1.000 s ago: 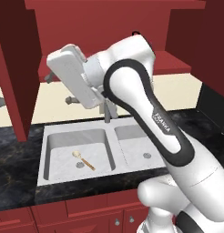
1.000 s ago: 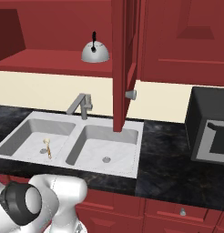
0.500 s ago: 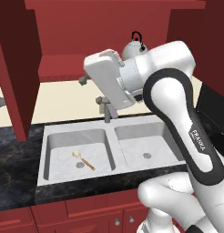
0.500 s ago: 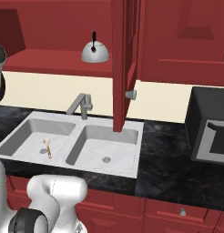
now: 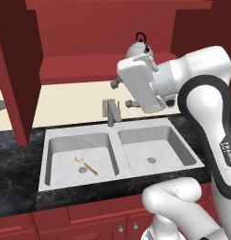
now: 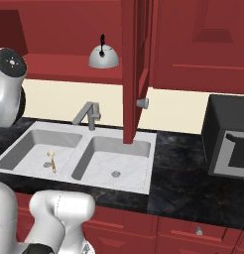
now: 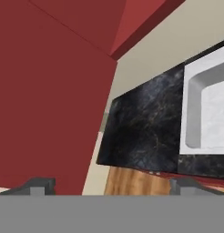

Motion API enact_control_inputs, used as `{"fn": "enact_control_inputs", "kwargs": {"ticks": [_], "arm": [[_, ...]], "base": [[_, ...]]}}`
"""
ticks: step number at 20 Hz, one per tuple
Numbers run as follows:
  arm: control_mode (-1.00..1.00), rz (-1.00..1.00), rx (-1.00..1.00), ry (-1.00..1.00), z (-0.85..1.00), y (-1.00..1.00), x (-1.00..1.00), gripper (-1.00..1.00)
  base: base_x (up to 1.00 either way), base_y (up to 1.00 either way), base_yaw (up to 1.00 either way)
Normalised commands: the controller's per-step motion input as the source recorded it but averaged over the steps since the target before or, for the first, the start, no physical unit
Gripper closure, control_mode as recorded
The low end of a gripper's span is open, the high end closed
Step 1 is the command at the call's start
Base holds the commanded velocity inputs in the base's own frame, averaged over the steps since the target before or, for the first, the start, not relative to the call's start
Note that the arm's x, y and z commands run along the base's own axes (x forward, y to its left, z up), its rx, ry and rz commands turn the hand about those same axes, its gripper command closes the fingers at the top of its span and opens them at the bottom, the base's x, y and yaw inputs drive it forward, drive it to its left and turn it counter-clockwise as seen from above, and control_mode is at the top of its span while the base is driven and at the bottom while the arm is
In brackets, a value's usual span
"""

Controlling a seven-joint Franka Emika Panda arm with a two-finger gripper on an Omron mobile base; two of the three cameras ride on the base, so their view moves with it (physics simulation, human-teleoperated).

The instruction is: Open the cabinet, pick the kettle from the cabinet, and place it in the sink.

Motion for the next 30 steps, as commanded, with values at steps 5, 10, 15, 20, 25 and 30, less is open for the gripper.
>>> {"fn": "enact_control_inputs", "kwargs": {"ticks": [5, 10, 15, 20, 25, 30], "arm": [[-1.00, -0.04, -0.09, 0.00, 0.01, -0.52, 0.00, -1.00], [-1.00, -0.01, -0.22, -0.05, 0.06, -0.39, 0.00, -1.00], [-1.00, -0.03, -0.28, -0.12, 0.03, -0.34, 0.00, -1.00], [-1.00, -0.03, -0.31, -0.32, 0.00, -0.31, -0.02, -1.00], [-1.00, -0.11, -0.31, -0.24, 0.01, -0.32, 0.00, -1.00], [-1.00, -0.11, -0.11, -0.01, 0.12, -0.35, 0.02, -1.00]], "base": [[0.00, 0.00, 0.00], [0.00, 0.00, 0.00], [0.00, 0.00, 0.00], [0.00, 0.00, 0.00], [0.00, 0.00, 0.00], [0.00, 0.00, 0.00]]}}
